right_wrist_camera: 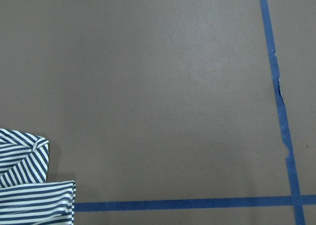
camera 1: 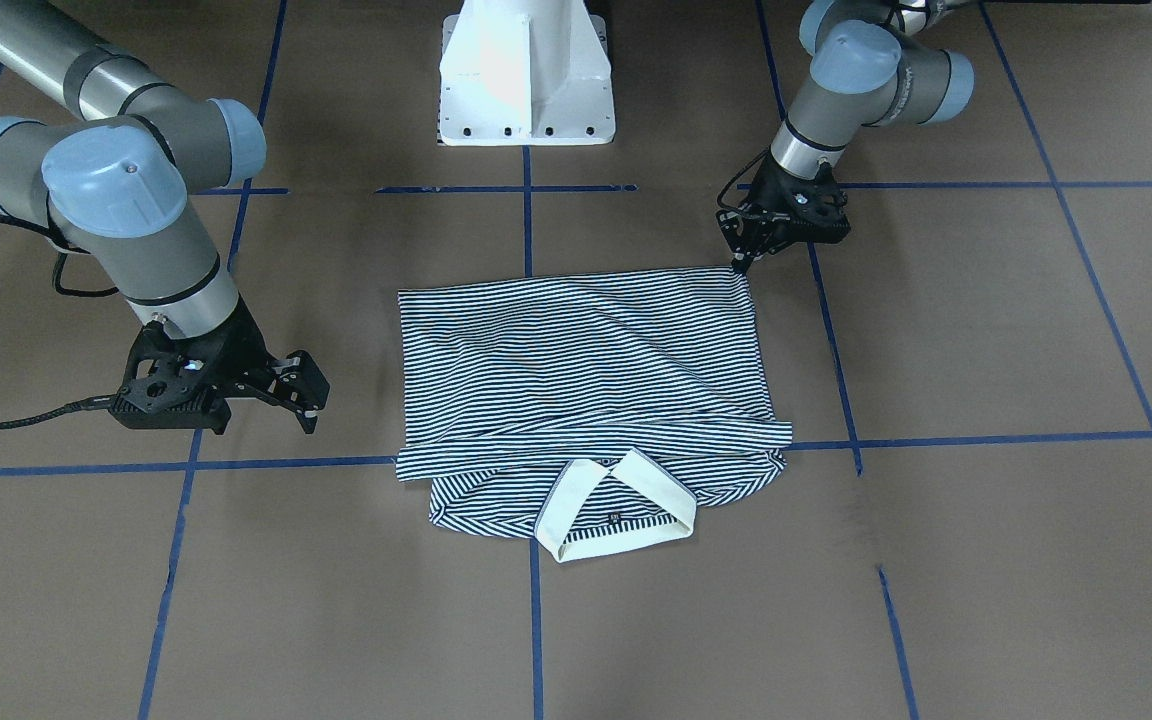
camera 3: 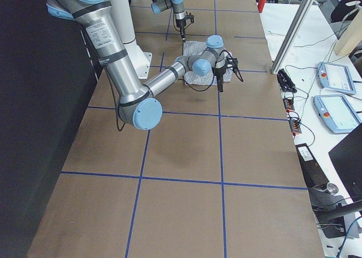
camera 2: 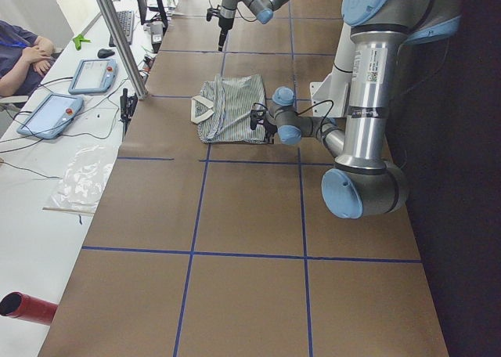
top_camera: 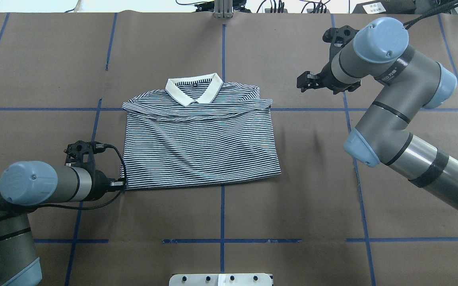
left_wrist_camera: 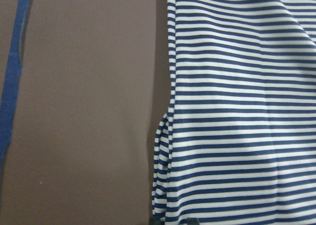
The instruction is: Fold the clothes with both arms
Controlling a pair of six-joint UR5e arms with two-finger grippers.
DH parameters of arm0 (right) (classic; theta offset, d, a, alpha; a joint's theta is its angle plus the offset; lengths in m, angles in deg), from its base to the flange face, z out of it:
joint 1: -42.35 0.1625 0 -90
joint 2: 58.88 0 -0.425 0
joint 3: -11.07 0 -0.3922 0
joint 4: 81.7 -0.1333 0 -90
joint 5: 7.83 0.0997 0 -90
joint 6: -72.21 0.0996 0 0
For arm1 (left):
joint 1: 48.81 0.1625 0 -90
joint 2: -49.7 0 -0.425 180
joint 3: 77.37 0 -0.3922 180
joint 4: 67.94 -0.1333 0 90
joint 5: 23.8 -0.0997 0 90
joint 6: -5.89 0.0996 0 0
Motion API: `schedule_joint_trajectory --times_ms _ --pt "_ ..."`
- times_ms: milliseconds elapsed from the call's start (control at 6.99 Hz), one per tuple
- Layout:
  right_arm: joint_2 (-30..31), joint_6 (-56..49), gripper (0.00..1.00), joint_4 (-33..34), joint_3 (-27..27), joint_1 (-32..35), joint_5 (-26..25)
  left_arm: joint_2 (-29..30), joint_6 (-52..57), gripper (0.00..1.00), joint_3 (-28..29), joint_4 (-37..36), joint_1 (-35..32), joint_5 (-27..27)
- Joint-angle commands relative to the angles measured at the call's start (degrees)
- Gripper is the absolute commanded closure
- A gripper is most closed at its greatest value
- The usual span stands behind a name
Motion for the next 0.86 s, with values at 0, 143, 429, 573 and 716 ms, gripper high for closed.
schedule_joint_trajectory --times_ms 0,143,429,573,716 --pt "-0.07 0.04 0.0 -0.09 -0.01 -0.17 -0.07 -0.65 1.23 1.0 -0.8 0.0 -0.42 0.24" --pt "-0.07 0.22 0.0 -0.09 -0.1 -0.25 -0.07 -1.35 5.16 1.0 -0.64 -0.09 -1.03 0.07" --pt "-0.07 0.22 0.0 -0.09 0.16 -0.43 -0.24 0.55 20.99 1.0 6.25 0.35 -12.99 0.32" --pt "-0.07 0.22 0.0 -0.09 0.25 -0.52 -0.24 6.75 25.54 1.0 12.49 0.0 -18.04 0.33" --pt "-0.07 0.39 0.0 -0.09 0.25 -0.69 -0.33 14.82 28.28 1.0 22.9 0.35 -22.09 0.33"
